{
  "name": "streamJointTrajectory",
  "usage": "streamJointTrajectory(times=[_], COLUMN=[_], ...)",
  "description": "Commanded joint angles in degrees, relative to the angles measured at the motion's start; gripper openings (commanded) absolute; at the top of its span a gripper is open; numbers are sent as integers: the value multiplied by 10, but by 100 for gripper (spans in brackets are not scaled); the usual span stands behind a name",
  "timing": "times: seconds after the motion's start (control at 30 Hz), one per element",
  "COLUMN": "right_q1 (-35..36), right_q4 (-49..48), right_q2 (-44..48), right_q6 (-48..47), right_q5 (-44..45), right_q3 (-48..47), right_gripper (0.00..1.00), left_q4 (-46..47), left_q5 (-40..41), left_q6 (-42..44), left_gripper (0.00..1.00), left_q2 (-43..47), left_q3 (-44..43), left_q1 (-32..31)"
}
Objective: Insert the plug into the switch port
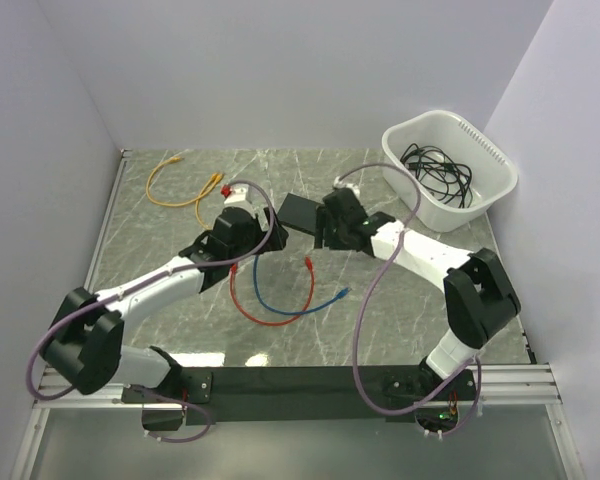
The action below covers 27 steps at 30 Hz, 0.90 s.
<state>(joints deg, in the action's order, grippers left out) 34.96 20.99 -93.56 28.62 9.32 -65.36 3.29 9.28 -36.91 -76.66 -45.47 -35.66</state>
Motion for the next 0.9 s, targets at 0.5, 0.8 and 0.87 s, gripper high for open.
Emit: streamJointTrajectory(times=[0.5,0.8,0.87], right_q1=[85,92,92], right_q4=[0,-1,-2], right_q2=[-123,-165,-168], right_q6=[-6,-18,-18], right_q5=[39,21,14], right_q3=[-49,-67,-64], right_gripper=[35,35,34], left_q4=[131,144,142], left_q5=[-95,-95,-95], left_q6=[-1,-14,-15], left_gripper=[99,98,99], left_q2=[-95,-78,-75], left_q3=[-10,22,24], left_q1=[93,93,93])
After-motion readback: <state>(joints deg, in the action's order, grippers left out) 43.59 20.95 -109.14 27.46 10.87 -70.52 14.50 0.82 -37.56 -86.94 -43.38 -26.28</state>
